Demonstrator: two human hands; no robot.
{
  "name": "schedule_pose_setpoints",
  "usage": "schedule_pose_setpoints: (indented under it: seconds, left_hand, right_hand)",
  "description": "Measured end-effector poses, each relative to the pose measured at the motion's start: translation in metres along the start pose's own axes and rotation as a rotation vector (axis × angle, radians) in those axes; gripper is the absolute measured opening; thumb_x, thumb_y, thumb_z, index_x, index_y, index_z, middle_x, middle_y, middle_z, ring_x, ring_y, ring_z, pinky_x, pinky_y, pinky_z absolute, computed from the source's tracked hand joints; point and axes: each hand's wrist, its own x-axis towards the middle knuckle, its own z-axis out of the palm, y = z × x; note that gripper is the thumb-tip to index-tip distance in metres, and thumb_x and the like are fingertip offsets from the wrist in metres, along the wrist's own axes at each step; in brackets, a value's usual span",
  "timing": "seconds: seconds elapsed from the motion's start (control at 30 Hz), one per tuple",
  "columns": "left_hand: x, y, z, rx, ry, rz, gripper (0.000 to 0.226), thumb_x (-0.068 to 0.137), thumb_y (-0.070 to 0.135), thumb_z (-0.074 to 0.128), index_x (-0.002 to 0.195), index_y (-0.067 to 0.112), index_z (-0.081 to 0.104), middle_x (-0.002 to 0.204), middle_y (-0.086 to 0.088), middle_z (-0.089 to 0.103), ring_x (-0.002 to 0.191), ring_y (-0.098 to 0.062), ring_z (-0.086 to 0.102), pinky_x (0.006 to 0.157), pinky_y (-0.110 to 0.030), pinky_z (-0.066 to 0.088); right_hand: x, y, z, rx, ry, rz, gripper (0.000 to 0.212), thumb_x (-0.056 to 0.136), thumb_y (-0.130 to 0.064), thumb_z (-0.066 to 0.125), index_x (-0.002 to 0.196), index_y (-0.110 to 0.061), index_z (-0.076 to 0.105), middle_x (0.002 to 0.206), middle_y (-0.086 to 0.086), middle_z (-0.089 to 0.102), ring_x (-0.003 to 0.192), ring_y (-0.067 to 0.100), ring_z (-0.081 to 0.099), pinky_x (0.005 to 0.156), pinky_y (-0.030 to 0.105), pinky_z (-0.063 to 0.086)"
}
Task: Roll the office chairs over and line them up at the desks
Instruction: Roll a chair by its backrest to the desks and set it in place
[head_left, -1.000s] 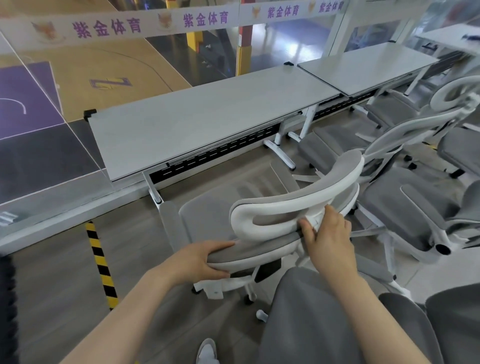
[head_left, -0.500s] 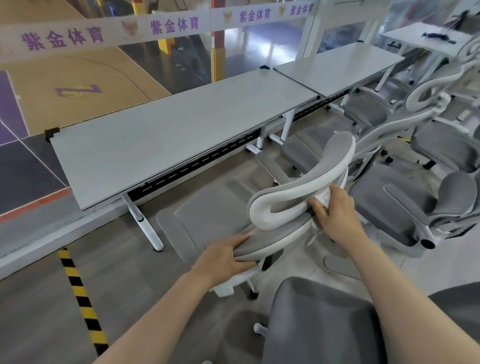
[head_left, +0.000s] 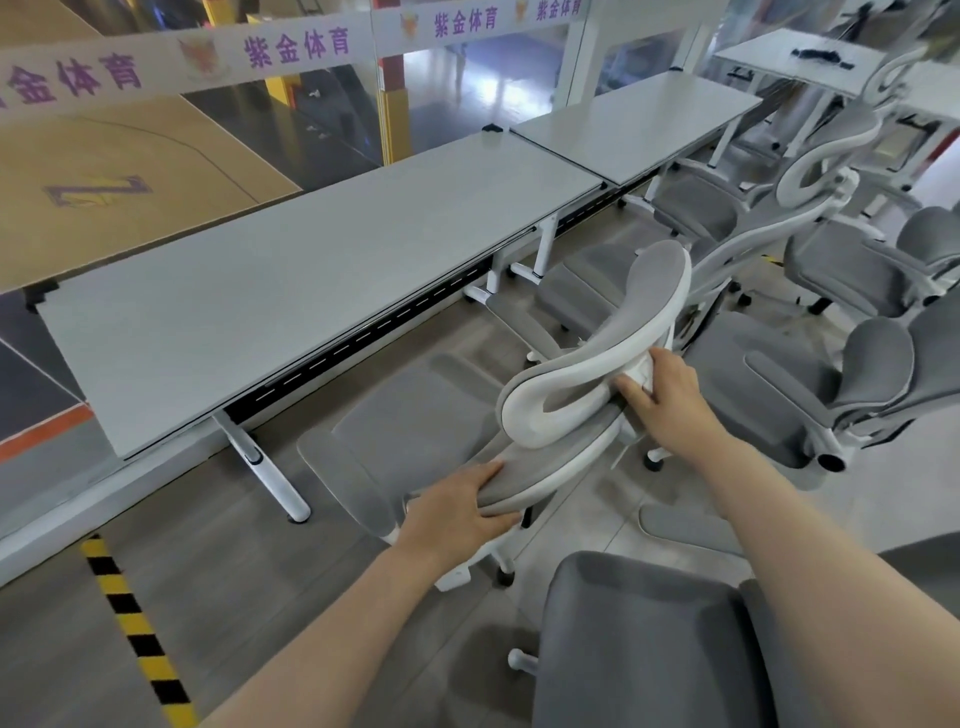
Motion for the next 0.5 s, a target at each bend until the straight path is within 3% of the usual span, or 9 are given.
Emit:
schedule_pose_setpoints:
  seconds: [0.2, 0.5]
  left_hand:
    - [0.0005, 0.0050, 0.0047, -0.006, 0.015, -0.001, 0.076, 0.082, 0.061, 0.065, 0.149, 0.041, 0.034, 0.142, 0.017, 0.049, 0.130, -0.009, 0.047, 0.104, -0.029, 0.040]
    - [0.0006, 0.0061, 0.0051, 0.001, 0.026, 0.030, 0.076, 0.083, 0.059, 0.065, 0.149, 0.038, 0.034, 0.143, 0.015, 0.050, 0.130, -0.010, 0.047, 0.103, -0.027, 0.038]
  right_hand:
    - [0.0053, 0.0053, -0.0046, -0.001, -0.039, -0.004, 0.048, 0.082, -0.066, 0.048, 0.109, -0.027, 0.049, 0.106, 0.002, 0.057, 0.107, 0.034, 0.051, 0.089, 0.049, 0.048]
    - [0.0083, 0.0096, -0.0016, 0.012, -0.042, -0.012, 0.038, 0.089, -0.051, 0.057, 0.113, -0.021, 0.052, 0.107, 0.001, 0.058, 0.106, 0.026, 0.053, 0.083, 0.034, 0.041]
